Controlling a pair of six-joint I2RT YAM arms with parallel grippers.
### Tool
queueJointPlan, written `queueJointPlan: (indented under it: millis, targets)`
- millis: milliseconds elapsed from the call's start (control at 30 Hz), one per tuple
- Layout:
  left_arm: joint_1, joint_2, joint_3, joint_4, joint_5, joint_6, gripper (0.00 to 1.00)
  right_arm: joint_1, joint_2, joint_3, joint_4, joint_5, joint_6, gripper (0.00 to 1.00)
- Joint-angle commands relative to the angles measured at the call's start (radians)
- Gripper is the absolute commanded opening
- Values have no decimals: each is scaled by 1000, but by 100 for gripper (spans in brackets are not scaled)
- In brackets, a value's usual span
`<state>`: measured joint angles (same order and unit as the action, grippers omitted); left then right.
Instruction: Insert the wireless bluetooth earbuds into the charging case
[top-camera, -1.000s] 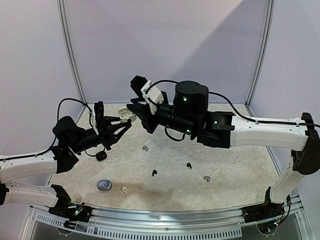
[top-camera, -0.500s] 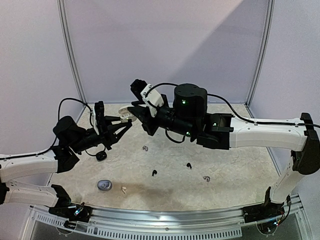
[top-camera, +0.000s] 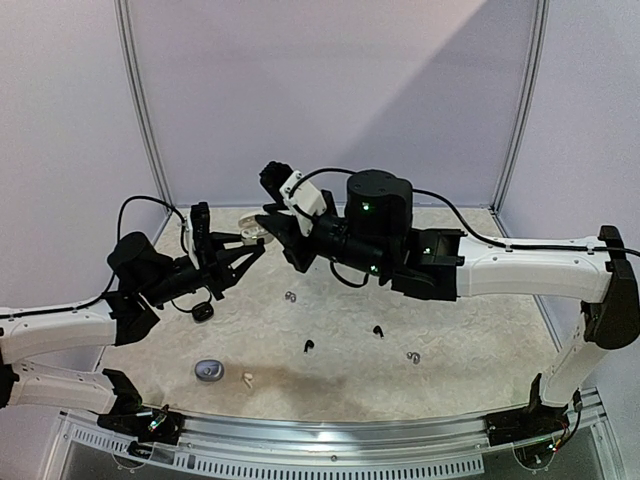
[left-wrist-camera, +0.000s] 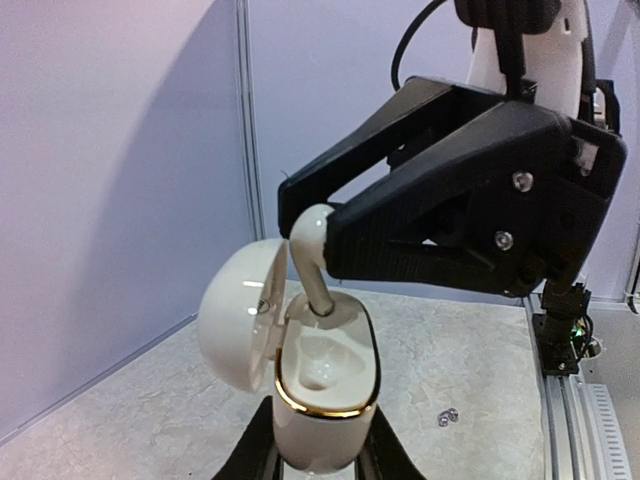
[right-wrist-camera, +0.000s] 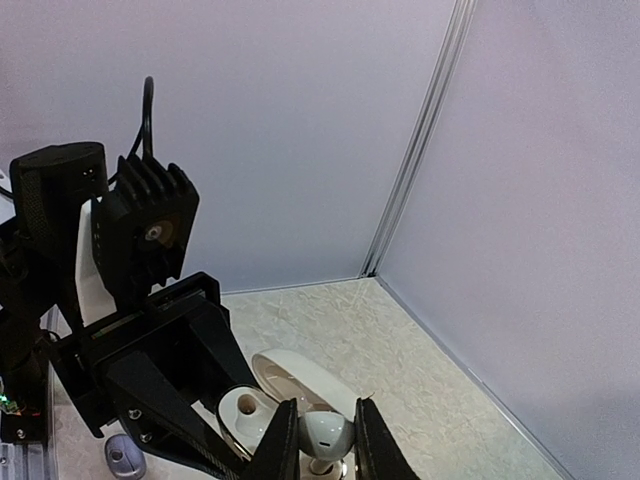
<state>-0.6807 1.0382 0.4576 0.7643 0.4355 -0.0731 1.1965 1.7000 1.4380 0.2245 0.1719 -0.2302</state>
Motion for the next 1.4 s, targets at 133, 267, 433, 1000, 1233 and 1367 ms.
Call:
queueJointPlan:
  millis: [133,267,433,1000,1233,1367]
  targets:
    - [-9,3,31,47,-4,-2,0,-10,38,1,-67,20,-25,14]
    - [-9,2,27,44,-6,-1,0,-9,36,1,-71,19,-25,17]
    - [-8,-1,27,42,-6,-1,0,-10,38,-1,-75,24,-24,19]
    - [-10,2,25,36,-11,-1,0,-9,46,7,-91,11,-32,20]
    - [-8,2,28,29,-23,-29,0,-8,47,14,-100,2,-39,20]
    - [-8,3,30,26,-27,-27,0,-8,48,16,-108,2,-43,21]
